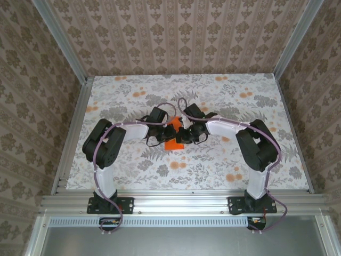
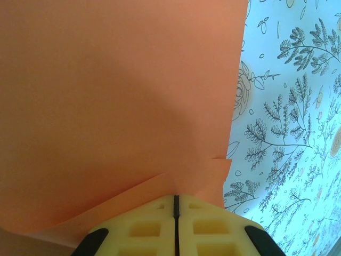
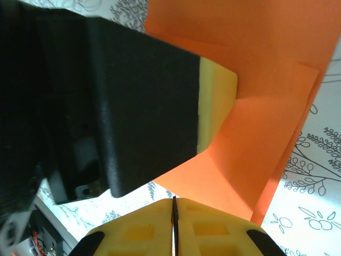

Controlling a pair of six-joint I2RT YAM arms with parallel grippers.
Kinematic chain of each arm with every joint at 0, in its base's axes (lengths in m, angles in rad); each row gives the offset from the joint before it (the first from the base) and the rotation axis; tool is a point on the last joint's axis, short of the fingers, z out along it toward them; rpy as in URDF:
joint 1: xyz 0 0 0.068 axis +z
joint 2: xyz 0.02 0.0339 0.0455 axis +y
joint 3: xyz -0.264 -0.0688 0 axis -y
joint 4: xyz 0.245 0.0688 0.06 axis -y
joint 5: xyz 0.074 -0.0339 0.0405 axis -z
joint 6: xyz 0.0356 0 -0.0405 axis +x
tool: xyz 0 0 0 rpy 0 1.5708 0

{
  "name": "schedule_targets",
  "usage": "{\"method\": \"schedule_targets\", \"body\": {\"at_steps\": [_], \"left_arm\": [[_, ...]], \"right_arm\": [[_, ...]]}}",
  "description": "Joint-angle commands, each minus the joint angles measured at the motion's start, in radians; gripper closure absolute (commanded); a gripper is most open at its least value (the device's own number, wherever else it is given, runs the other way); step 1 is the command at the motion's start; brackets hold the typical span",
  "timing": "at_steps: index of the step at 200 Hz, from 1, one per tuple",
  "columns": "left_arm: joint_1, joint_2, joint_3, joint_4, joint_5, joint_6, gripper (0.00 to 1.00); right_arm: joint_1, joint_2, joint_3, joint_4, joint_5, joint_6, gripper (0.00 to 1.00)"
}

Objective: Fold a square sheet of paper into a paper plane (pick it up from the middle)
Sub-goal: Fold the triangle a second time at the center of the table.

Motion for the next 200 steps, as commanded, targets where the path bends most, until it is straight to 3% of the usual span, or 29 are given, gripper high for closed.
{"method": "schedule_targets", "body": {"at_steps": [1, 74, 156, 200], "left_arm": [[0.0, 0.047, -0.015, -0.081, -0.081, -0.016, 0.92], [0.002, 0.051, -0.018, -0.073, -0.08, -0.018, 0.92], [0.007, 0.062, -0.016, -0.07, -0.077, -0.014, 0.92], [0.007, 0.064, -0.014, -0.07, -0.078, -0.016, 0.92]], "right_arm": [[-0.003, 0.041, 0.002, -0.035, -0.018, 0.01, 0.89], [-0.014, 0.082, -0.016, -0.053, 0.025, 0.005, 0.89], [-0.071, 0.012, -0.159, -0.002, -0.089, 0.028, 0.89], [-0.069, -0.064, -0.111, 0.067, -0.157, 0.083, 0.88]]}}
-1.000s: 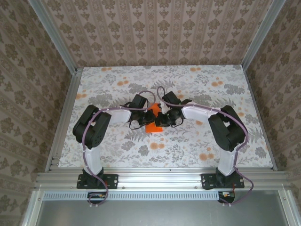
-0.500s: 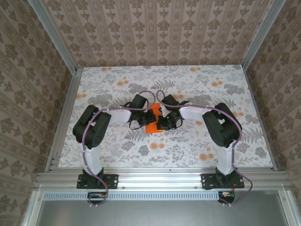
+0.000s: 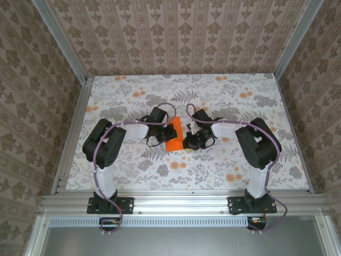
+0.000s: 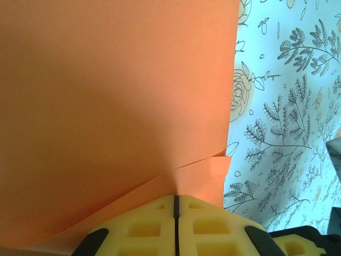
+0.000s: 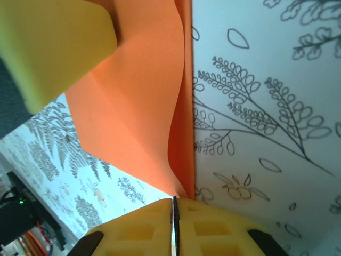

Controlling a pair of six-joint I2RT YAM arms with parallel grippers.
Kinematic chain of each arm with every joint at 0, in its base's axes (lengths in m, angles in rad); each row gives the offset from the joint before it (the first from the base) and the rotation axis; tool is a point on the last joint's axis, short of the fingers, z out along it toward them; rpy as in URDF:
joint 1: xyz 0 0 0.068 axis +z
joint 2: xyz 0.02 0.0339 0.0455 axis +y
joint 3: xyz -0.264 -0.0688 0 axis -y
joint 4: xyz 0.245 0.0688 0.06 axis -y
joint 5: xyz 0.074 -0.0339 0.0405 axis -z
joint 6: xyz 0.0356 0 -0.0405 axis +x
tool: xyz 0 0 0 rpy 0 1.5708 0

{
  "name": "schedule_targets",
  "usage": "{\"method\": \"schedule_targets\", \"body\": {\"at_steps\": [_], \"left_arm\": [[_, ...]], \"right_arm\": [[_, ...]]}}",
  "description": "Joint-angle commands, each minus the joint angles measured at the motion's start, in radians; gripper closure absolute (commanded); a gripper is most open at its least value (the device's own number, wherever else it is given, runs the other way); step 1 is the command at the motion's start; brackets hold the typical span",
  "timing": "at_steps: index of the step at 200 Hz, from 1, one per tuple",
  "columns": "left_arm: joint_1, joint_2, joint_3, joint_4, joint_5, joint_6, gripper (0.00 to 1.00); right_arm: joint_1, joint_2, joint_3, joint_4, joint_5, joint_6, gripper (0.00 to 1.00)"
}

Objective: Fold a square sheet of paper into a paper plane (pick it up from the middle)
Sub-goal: Fold the triangle a second time at the center of the table.

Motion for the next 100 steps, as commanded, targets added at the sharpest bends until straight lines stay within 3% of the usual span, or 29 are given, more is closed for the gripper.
{"method": "schedule_targets", "body": {"at_steps": [1, 100], "left_arm": [[0.006, 0.063, -0.014, -0.072, -0.078, -0.009, 0.92], [0.006, 0.06, -0.01, -0.072, -0.077, -0.011, 0.92]], "right_arm": [[0.004, -0.063, 0.032, 0.013, -0.052, 0.046, 0.88], [0.012, 0.078, 0.141, -0.081, 0.009, -0.004, 0.88]]}}
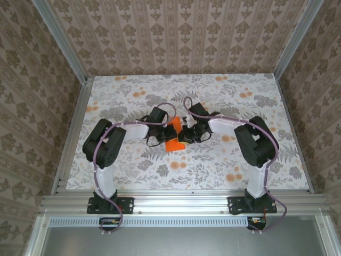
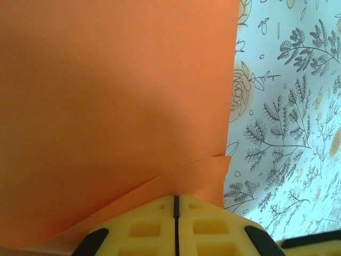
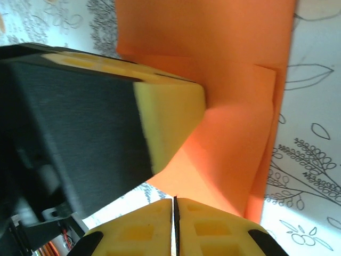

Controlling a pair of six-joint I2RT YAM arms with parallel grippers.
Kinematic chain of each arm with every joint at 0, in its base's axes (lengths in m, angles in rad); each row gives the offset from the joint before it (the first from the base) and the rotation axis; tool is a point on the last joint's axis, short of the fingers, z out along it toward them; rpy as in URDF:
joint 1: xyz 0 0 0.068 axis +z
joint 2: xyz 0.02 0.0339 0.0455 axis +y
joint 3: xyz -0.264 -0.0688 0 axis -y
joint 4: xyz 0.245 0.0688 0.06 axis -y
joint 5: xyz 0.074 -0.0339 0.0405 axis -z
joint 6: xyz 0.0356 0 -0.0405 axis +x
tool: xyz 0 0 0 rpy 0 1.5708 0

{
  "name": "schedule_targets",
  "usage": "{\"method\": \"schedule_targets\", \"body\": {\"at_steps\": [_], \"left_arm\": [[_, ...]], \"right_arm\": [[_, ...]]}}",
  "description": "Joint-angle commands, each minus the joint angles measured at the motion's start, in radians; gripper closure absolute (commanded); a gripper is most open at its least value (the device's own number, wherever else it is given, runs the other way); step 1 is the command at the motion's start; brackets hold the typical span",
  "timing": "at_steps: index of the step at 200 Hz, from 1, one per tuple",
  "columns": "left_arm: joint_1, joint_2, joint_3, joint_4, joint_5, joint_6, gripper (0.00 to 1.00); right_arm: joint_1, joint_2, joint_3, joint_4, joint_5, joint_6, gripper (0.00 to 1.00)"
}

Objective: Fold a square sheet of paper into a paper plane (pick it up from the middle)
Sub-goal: Fold the triangle a second time at the center of the table.

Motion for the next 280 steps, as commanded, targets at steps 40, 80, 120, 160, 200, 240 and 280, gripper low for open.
{"method": "schedule_targets", "body": {"at_steps": [40, 80, 120, 160, 200, 240, 280], "left_arm": [[0.006, 0.055, -0.012, -0.072, -0.086, -0.012, 0.92], [0.008, 0.05, -0.005, -0.073, -0.088, -0.009, 0.91], [0.008, 0.054, 0.007, -0.076, -0.086, -0.006, 0.91], [0.016, 0.016, 0.029, -0.032, -0.035, 0.006, 0.85], [0.012, -0.074, -0.006, 0.09, 0.036, -0.014, 0.78], [0.005, -0.118, -0.077, 0.168, 0.056, -0.047, 0.78], [-0.029, -0.118, -0.092, 0.162, 0.054, -0.045, 0.81]], "right_arm": [[-0.01, 0.027, -0.016, -0.093, 0.047, -0.044, 0.88], [-0.017, 0.02, -0.056, -0.087, 0.047, -0.048, 0.88], [-0.023, 0.015, -0.078, -0.089, 0.065, -0.053, 0.88], [-0.025, 0.022, -0.101, -0.091, 0.076, -0.048, 0.89], [-0.025, 0.033, -0.111, -0.086, 0.08, -0.019, 0.89], [-0.024, 0.041, -0.112, -0.096, 0.09, -0.008, 0.89], [-0.025, 0.047, -0.1, -0.127, 0.112, 0.005, 0.9]]}}
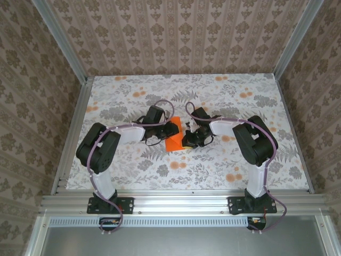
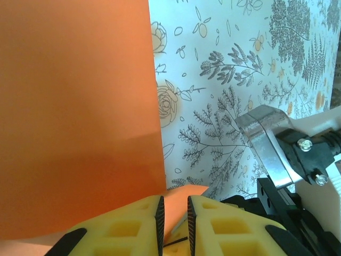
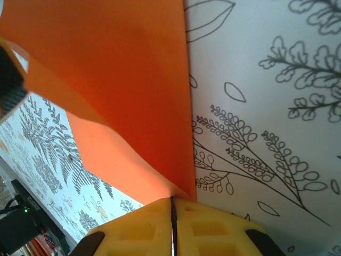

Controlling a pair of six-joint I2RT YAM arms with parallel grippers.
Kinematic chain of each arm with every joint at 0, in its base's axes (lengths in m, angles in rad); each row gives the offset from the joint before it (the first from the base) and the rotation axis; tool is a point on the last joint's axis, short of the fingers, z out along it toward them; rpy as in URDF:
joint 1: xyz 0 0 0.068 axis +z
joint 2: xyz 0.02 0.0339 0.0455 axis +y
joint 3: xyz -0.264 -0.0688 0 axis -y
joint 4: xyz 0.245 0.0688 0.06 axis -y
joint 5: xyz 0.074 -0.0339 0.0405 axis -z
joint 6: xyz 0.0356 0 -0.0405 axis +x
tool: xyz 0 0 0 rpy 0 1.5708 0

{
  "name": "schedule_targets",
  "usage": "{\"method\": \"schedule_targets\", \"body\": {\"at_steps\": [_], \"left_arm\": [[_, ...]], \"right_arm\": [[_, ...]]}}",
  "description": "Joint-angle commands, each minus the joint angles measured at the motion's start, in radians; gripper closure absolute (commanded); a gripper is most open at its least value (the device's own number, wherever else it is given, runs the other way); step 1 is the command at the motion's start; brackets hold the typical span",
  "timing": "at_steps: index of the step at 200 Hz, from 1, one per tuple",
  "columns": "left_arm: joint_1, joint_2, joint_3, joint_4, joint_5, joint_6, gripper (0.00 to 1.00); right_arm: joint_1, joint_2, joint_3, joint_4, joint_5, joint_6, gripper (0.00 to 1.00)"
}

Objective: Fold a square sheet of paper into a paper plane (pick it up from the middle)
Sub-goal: Fold the triangle a second time at the center of the table.

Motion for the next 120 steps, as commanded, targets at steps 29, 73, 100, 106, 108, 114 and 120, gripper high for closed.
{"method": "schedule_targets", "body": {"at_steps": [29, 73, 100, 106, 108, 114, 120], "left_arm": [[-0.033, -0.021, -0.049, 0.029, 0.015, -0.019, 0.83], [-0.051, -0.007, -0.08, 0.065, 0.03, -0.043, 0.86], [-0.063, 0.004, -0.087, 0.078, 0.038, -0.052, 0.87], [-0.066, 0.008, -0.085, 0.08, 0.039, -0.052, 0.88], [-0.067, 0.01, -0.084, 0.08, 0.04, -0.052, 0.88], [-0.068, 0.013, -0.083, 0.081, 0.041, -0.054, 0.88], [-0.07, 0.017, -0.081, 0.08, 0.042, -0.055, 0.88]], "right_arm": [[-0.004, 0.046, -0.015, -0.16, 0.114, 0.04, 0.9], [-0.004, 0.063, 0.003, -0.197, 0.135, 0.052, 0.9], [-0.003, 0.067, 0.008, -0.2, 0.14, 0.055, 0.9], [-0.004, 0.068, 0.007, -0.2, 0.142, 0.055, 0.89], [-0.004, 0.068, 0.007, -0.2, 0.141, 0.055, 0.9], [-0.004, 0.069, 0.007, -0.199, 0.142, 0.055, 0.89], [-0.003, 0.071, 0.008, -0.199, 0.142, 0.055, 0.89]]}}
